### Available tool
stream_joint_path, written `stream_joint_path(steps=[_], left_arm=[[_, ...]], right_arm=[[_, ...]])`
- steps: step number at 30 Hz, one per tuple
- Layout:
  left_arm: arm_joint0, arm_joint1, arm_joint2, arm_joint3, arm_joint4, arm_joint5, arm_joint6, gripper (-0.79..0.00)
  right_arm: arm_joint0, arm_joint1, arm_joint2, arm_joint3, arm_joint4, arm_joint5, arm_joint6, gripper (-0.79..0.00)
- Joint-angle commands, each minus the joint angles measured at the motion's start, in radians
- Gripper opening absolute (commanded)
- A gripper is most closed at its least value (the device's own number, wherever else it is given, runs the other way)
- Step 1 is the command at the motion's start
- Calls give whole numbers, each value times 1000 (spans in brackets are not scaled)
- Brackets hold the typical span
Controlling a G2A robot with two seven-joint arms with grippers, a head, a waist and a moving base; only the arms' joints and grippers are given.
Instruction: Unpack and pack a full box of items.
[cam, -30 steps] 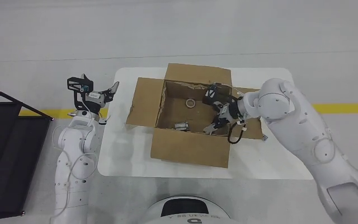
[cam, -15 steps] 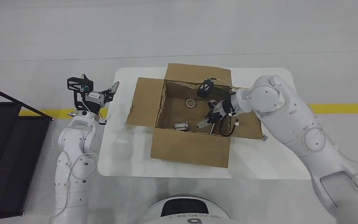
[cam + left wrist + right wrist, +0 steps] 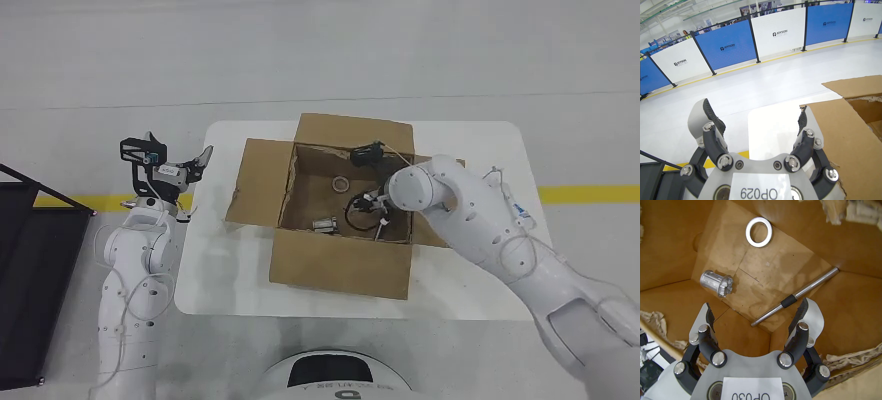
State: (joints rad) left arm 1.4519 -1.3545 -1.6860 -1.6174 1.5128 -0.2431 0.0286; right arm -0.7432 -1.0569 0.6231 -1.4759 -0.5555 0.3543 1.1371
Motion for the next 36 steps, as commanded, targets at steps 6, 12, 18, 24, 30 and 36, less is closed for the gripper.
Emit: stream_joint_path(steps=[6, 12, 18, 24, 30, 36], left_arm=[[0, 0, 0, 0, 0, 0, 0, 0], [0, 0, 0, 0, 0, 0, 0, 0], [0, 0, 0, 0, 0, 0, 0, 0], [0, 0, 0, 0, 0, 0, 0, 0], [0, 0, 0, 0, 0, 0, 0, 0], [0, 0, 0, 0, 0, 0, 0, 0]], right_arm=[[-3, -21, -16, 35, -15, 81, 7, -74], [-13, -41, -32, 96, 1, 69, -15, -166], [-20, -64, -41, 180, 33, 39, -50, -191], [-20, -78, -44, 219, 32, 28, -62, -163], [-30, -83, -49, 174, 7, -82, -90, -132], [-87, -54, 20, 104, -50, -61, -147, -169]])
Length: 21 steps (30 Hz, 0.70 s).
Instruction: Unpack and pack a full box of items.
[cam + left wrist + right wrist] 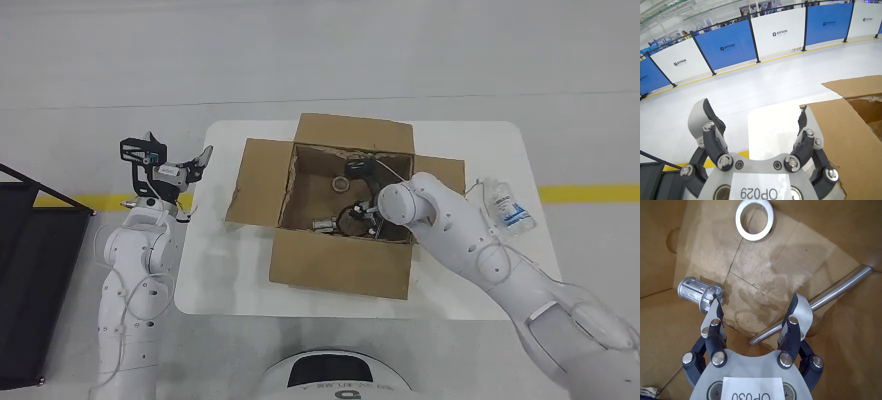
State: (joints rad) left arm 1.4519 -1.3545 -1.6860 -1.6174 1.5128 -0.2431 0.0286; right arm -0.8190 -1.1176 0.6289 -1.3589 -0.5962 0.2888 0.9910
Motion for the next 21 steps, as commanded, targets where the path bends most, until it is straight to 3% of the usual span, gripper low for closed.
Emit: stream_joint_path(steps=[1, 8, 11, 17, 20, 21], left_arm=[[0, 0, 0, 0, 0, 0, 0, 0], [0, 0, 0, 0, 0, 0, 0, 0], [0, 0, 0, 0, 0, 0, 0, 0], [0, 0, 0, 0, 0, 0, 0, 0], [0, 0, 0, 0, 0, 0, 0, 0], [0, 0, 0, 0, 0, 0, 0, 0]], right_arm=[[-21, 12, 28, -22, -14, 12, 0, -169], [-55, 27, 74, -48, -74, 123, 53, -89], [-44, 19, 59, -37, -90, 134, 93, 0], [11, -17, 13, 58, -69, 133, 156, -25], [40, -38, -8, 113, -49, 115, 168, -89], [47, -45, -14, 128, -43, 109, 168, -157]])
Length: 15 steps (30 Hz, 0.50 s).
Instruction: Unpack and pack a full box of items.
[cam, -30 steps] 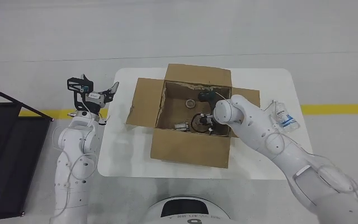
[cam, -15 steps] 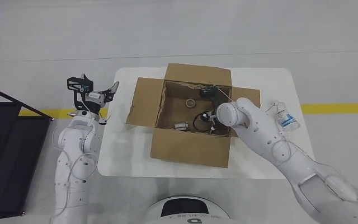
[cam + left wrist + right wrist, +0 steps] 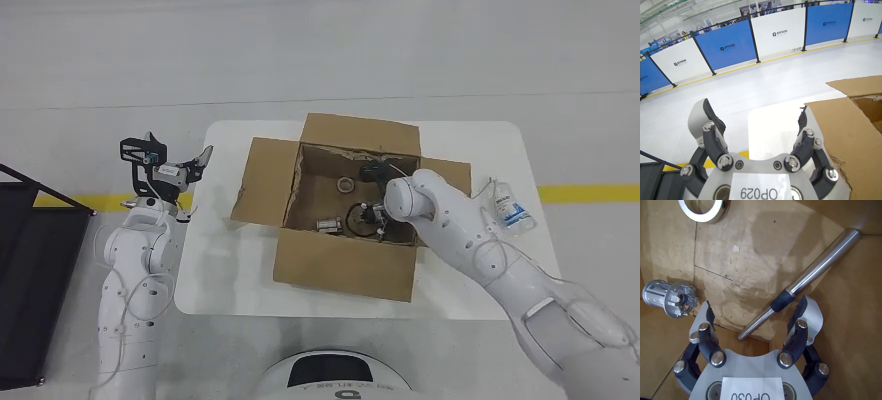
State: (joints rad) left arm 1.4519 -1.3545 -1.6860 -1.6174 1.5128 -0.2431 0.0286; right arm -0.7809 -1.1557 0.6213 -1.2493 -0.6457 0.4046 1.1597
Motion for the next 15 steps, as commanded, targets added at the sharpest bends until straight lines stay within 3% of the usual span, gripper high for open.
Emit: stream_joint_path(steps=[1, 2, 4, 9, 12, 13, 15], left_arm=[[0, 0, 0, 0, 0, 0, 0, 0], [0, 0, 0, 0, 0, 0, 0, 0], [0, 0, 0, 0, 0, 0, 0, 0], [0, 0, 0, 0, 0, 0, 0, 0], [0, 0, 0, 0, 0, 0, 0, 0], [0, 0, 0, 0, 0, 0, 0, 0], [0, 0, 0, 0, 0, 0, 0, 0]], right_arm=[[17, -14, -12, 31, 11, -15, -1, -231], [23, -20, -17, 44, 15, -19, -1, -382], [36, -31, -26, 67, 22, -29, 2, -434], [57, -50, -33, 110, 32, -40, -2, -665], [66, -57, -29, 141, 37, -41, -3, -727], [67, -60, -28, 150, 40, -42, -3, -785], [70, -64, -27, 166, 42, -47, -4, -785]])
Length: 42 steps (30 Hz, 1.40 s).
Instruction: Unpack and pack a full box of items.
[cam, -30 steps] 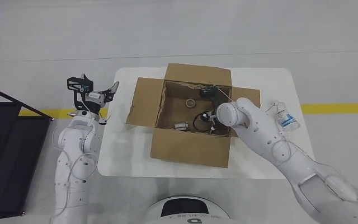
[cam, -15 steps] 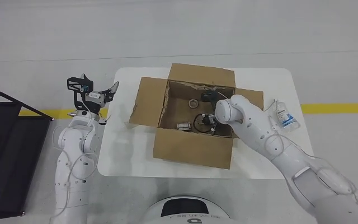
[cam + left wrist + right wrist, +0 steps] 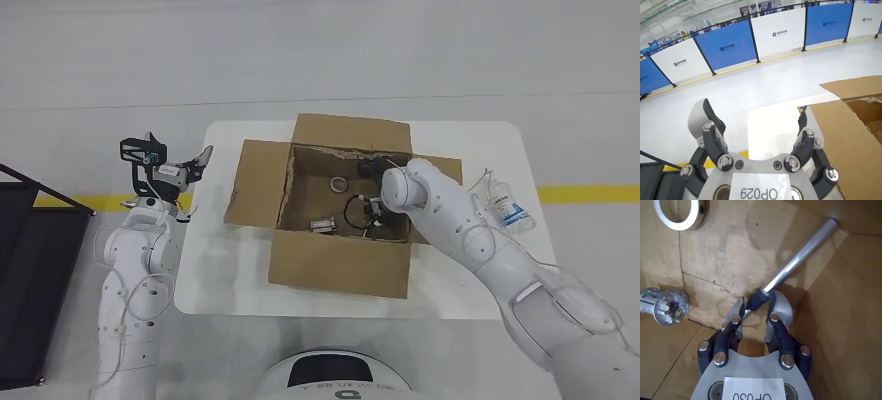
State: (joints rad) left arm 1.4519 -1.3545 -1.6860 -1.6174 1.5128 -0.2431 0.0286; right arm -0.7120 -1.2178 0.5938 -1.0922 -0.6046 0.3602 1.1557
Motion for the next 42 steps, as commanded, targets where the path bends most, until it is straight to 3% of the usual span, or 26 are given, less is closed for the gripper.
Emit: stream_joint_path(steps=[1, 11, 24, 25, 27, 29, 42], left_arm=[[0, 0, 0, 0, 0, 0, 0, 0], [0, 0, 0, 0, 0, 0, 0, 0], [0, 0, 0, 0, 0, 0, 0, 0], [0, 0, 0, 0, 0, 0, 0, 0], [0, 0, 0, 0, 0, 0, 0, 0], [0, 0, 0, 0, 0, 0, 0, 0], [0, 0, 0, 0, 0, 0, 0, 0]], right_arm=[[3, -5, 0, 15, 1, -5, 0, -785], [-9, -9, 18, -33, -31, -23, -38, -785], [-150, 60, 154, -283, -141, -6, -45, -785], [-155, 61, 160, -285, -141, -6, -39, -785], [-157, 61, 165, -279, -141, -3, -29, -628], [-152, 57, 164, -263, -136, -2, -23, -554], [-72, -5, 96, -90, -95, -20, -47, -560]])
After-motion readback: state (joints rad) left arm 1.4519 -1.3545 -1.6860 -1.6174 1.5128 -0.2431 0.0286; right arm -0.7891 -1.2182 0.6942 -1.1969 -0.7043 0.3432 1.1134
